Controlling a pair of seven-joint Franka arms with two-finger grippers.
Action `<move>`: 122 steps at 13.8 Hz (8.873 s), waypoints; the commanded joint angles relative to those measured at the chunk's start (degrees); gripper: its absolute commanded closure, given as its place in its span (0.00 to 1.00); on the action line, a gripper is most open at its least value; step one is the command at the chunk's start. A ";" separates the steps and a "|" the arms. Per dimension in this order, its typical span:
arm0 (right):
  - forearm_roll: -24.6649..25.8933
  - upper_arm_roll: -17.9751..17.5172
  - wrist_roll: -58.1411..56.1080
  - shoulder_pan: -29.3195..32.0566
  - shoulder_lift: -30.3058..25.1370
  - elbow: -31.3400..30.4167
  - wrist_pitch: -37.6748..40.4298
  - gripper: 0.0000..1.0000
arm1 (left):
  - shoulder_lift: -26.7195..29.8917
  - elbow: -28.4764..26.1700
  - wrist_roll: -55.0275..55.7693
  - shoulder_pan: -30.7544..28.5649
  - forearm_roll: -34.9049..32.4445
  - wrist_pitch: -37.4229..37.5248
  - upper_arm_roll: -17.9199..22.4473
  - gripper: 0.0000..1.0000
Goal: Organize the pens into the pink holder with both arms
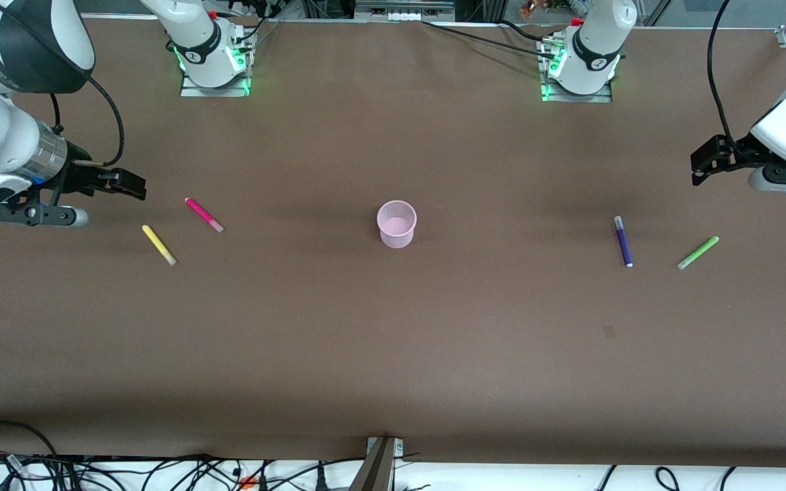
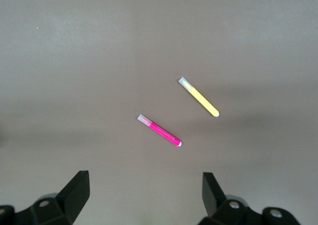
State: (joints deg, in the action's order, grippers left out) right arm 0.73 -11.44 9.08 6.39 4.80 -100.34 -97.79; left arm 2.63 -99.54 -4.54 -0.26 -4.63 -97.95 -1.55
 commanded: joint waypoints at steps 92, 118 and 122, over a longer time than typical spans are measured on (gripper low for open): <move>14.74 3.00 -30.97 -13.77 7.24 -8.91 -2.50 1.00 | -44.47 0.49 -55.59 0.26 44.36 -54.80 -42.84 0.00; 20.61 3.35 -12.68 -49.97 35.88 33.79 5.33 1.00 | -26.20 23.51 -22.73 -22.53 -20.95 24.84 -34.68 0.00; 21.59 3.35 -16.09 -52.00 36.51 33.54 9.09 1.00 | -18.73 22.90 -17.35 -19.19 -17.19 20.45 -28.72 0.00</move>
State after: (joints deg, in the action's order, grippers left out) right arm 21.44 -8.71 -3.63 -44.60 40.55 -69.10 -92.03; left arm -20.25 -74.96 -23.43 -22.15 -23.86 -74.36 -35.08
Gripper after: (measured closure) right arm 0.828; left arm 0.000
